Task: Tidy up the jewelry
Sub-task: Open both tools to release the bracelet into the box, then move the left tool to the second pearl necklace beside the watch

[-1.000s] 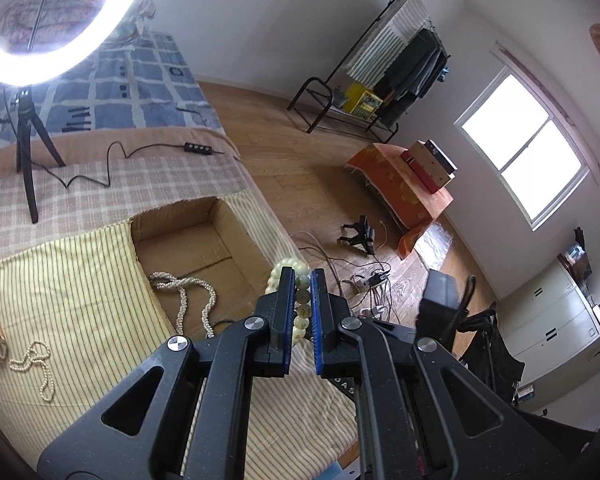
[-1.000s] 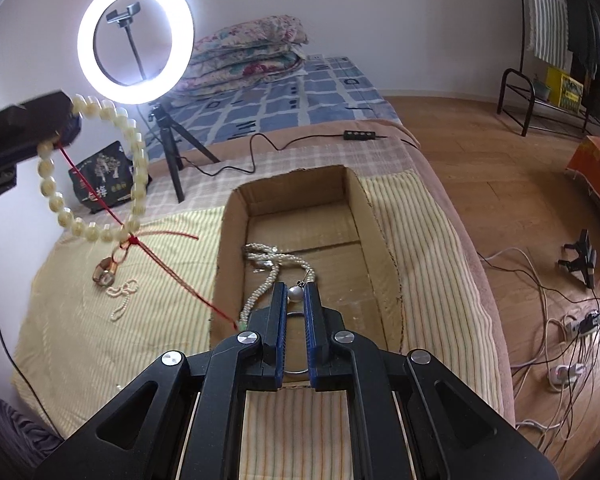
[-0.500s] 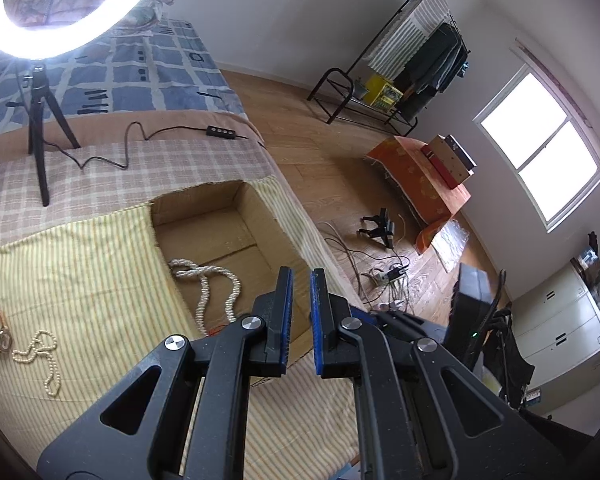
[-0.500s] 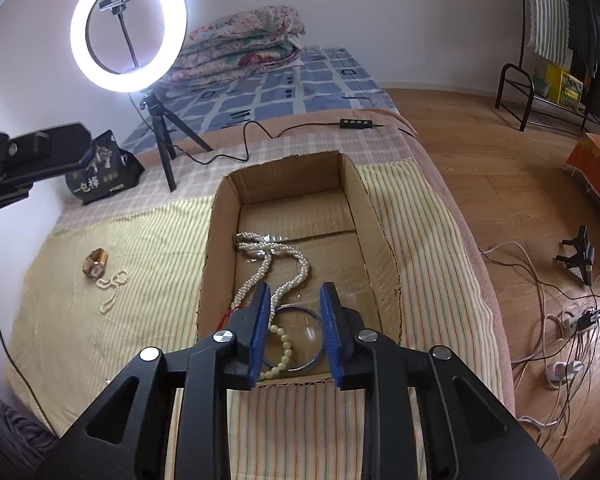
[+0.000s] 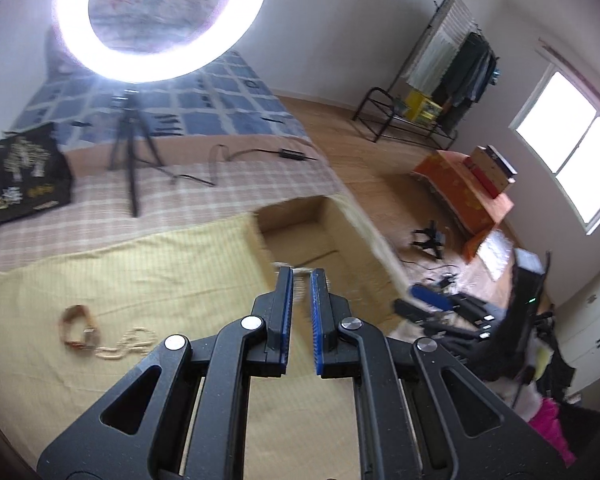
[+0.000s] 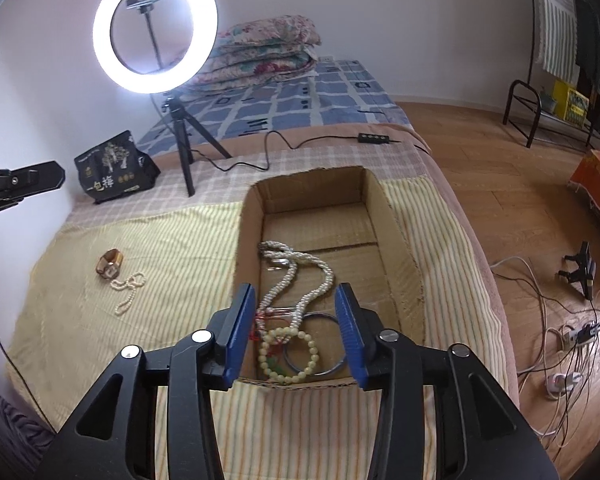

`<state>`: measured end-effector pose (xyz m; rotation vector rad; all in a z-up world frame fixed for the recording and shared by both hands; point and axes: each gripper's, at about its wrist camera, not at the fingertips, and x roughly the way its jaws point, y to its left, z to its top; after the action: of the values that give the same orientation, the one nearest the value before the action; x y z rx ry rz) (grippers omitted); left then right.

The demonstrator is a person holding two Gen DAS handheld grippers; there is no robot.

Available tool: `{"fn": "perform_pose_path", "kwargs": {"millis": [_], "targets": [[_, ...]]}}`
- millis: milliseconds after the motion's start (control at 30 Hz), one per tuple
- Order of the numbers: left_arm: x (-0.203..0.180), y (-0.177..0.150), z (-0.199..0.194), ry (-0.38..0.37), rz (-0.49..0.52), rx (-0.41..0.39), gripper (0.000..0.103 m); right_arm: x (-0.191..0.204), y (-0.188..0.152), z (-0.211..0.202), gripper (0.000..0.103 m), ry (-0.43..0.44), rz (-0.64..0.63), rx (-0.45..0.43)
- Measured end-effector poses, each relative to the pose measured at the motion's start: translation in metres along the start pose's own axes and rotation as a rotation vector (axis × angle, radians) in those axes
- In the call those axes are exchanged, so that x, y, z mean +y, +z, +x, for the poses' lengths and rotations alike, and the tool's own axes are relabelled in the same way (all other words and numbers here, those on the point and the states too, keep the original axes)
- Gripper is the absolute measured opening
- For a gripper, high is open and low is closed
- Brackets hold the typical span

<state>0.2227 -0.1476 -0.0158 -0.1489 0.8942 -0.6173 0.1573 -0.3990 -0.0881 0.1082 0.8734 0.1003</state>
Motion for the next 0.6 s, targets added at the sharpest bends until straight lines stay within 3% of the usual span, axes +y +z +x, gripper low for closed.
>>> {"fn": "perform_pose_path", "kwargs": {"millis": [67,167,300,600], "targets": [[0.017,-0.005,-0.012,0.04,-0.003,-0.011,0.006,0.007,0.0,-0.002,0.053,0.0,-0.014,-0.01],[0.046,-0.014,-0.028,0.106,-0.014,-0.026,0.007,0.018,0.0,-0.003,0.054,0.009,-0.036,-0.019],[0.087,-0.027,-0.047,0.173,-0.071,-0.047,0.027,0.035,-0.002,-0.002,0.056,0.02,-0.074,-0.022],[0.166,-0.051,-0.057,0.253,-0.236,-0.05,0.027,0.076,-0.016,0.005,0.057,0.018,-0.186,-0.03]]}}
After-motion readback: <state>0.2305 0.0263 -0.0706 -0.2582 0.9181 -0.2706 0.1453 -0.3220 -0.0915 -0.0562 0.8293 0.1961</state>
